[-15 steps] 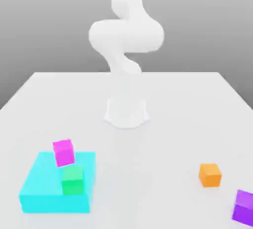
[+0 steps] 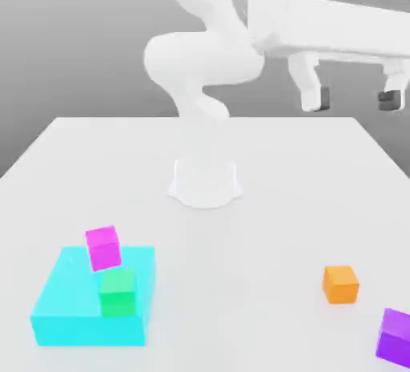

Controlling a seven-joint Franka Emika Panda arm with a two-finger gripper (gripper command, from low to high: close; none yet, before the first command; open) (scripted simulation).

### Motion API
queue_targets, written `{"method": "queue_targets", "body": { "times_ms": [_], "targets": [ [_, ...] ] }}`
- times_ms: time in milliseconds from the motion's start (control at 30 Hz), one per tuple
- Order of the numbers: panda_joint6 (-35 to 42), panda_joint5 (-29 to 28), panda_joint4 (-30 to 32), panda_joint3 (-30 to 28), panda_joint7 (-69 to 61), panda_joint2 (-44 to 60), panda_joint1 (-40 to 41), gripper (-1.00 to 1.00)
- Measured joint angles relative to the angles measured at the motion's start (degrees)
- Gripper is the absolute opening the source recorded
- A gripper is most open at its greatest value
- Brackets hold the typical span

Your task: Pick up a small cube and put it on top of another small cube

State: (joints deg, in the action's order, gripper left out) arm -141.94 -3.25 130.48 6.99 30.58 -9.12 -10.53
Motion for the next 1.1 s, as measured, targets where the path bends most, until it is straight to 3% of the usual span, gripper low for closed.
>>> {"method": "queue_targets", "body": {
  "times_ms": [467, 600, 633, 867, 1000, 1100],
  "targets": [
    [-8.03, -5.77, -1.16, 5.23, -9.65, 29.34, -8.4, 0.0],
    [-13.67, -8.48, -2.68, 3.16, -8.46, 37.67, -10.7, 0.0],
    [-14.79, -8.99, -2.99, 2.67, -8.11, 39.13, -11.1, -1.0],
    [-14.77, -9.01, -3.0, 2.69, -8.11, 39.21, -11.11, -1.0],
    [-9.39, -6.57, -1.46, 5.07, -9.87, 32.25, -9.16, -1.0],
    [-6.63, -5.16, 1.33, 1.65, -8.58, 26.47, -5.46, -1.0]
  ]
}}
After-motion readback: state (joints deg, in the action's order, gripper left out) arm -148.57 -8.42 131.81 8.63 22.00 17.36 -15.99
